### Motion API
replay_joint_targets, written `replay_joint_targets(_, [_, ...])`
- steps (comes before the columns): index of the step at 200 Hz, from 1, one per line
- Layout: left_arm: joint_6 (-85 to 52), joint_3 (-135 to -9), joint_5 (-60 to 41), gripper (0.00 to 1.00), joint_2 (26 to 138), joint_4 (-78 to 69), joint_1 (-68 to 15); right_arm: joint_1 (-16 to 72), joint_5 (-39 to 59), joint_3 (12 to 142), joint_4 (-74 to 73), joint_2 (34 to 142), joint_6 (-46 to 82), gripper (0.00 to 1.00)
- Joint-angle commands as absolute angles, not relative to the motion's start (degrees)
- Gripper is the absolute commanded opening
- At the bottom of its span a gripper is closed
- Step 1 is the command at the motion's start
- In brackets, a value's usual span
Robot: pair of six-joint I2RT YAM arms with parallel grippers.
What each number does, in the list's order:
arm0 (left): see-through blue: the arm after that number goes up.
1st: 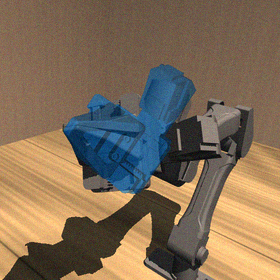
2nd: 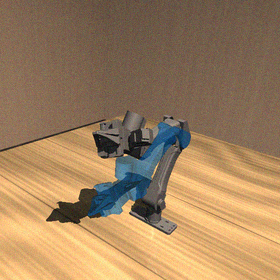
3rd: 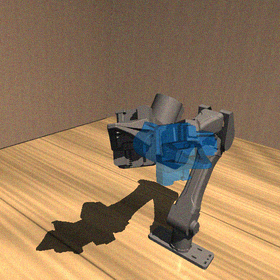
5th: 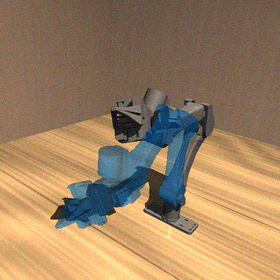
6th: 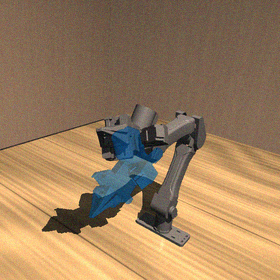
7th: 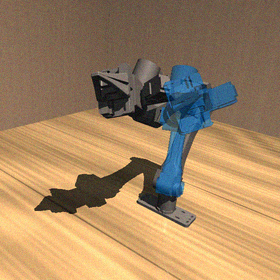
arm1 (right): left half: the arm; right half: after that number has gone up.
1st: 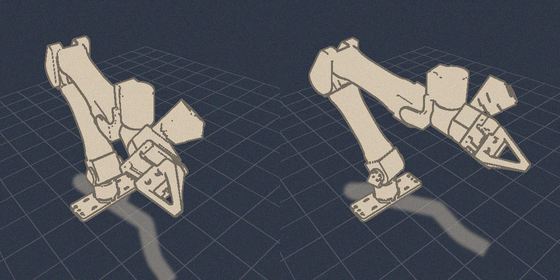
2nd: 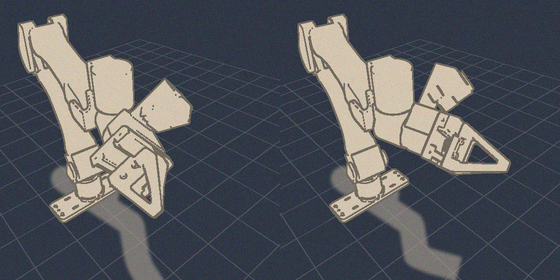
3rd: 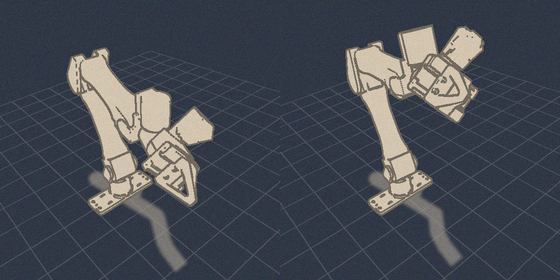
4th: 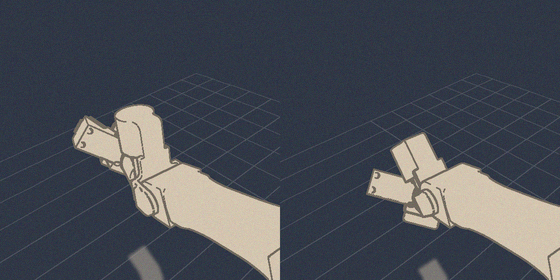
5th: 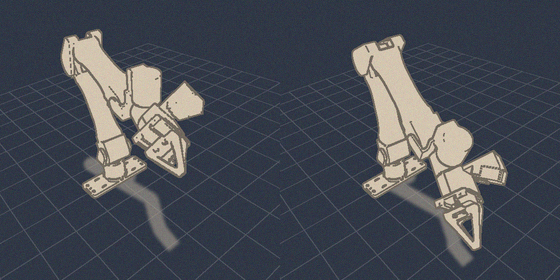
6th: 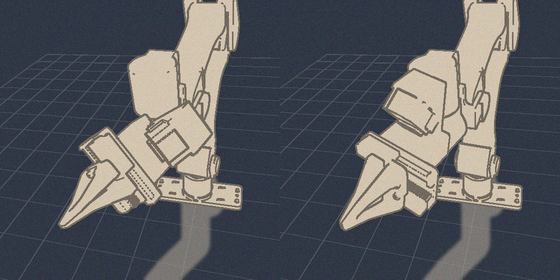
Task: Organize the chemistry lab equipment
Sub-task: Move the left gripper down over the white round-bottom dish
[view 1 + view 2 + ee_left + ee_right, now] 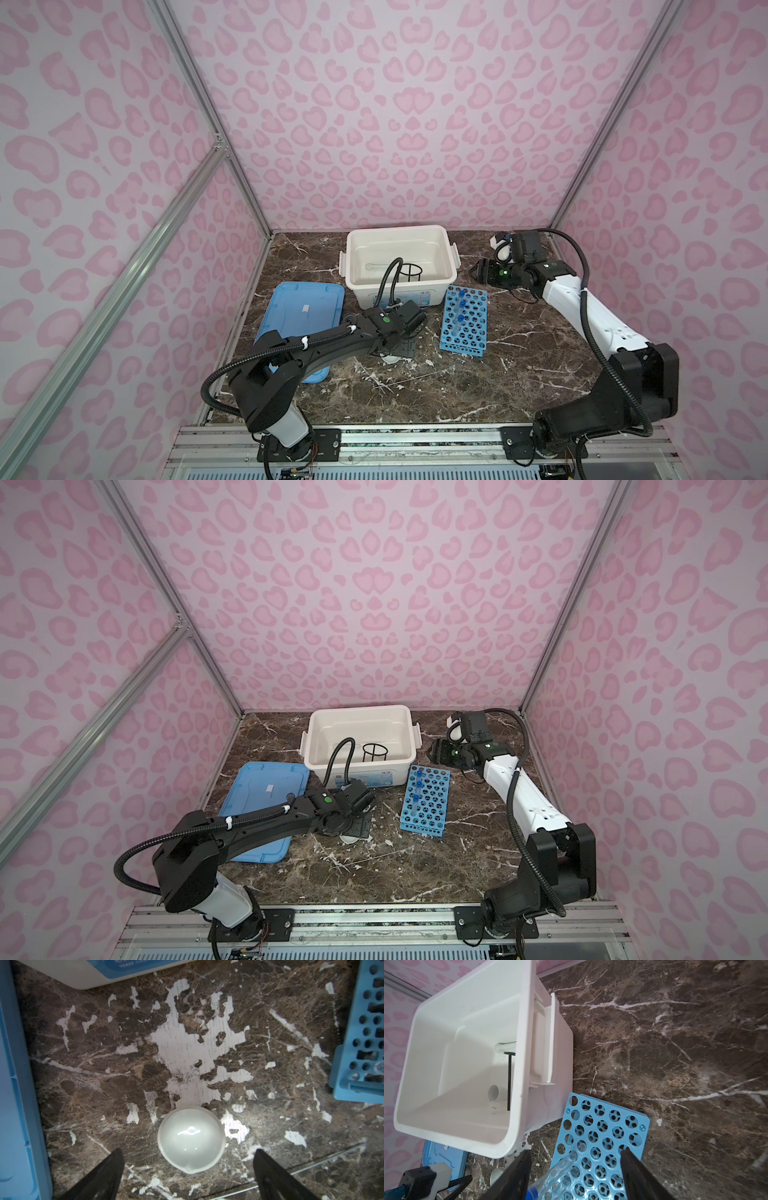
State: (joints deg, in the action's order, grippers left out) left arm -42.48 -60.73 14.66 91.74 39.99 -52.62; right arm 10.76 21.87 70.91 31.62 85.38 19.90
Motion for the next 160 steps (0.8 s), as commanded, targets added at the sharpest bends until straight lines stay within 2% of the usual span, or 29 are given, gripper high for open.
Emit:
replay_joint_targets(1, [-44.7,-59.8,14.8,0.98,91.3,38.4,-52.7,10.8,21.0,70.4,31.9,85.2,19.3,0.70])
replay_joint_targets(75, [-45.4,-59.3,12.6,0.96,94.3,35.9,-52.6,10.6,20.8,69.7,32.4,84.6,18.9,0.70])
replay_joint_targets(160, [-47.9,-57.0,11.3,0.99,94.7,35.3,-52.6,10.0,21.0,69.2,32.9,84.2,18.7,0.70])
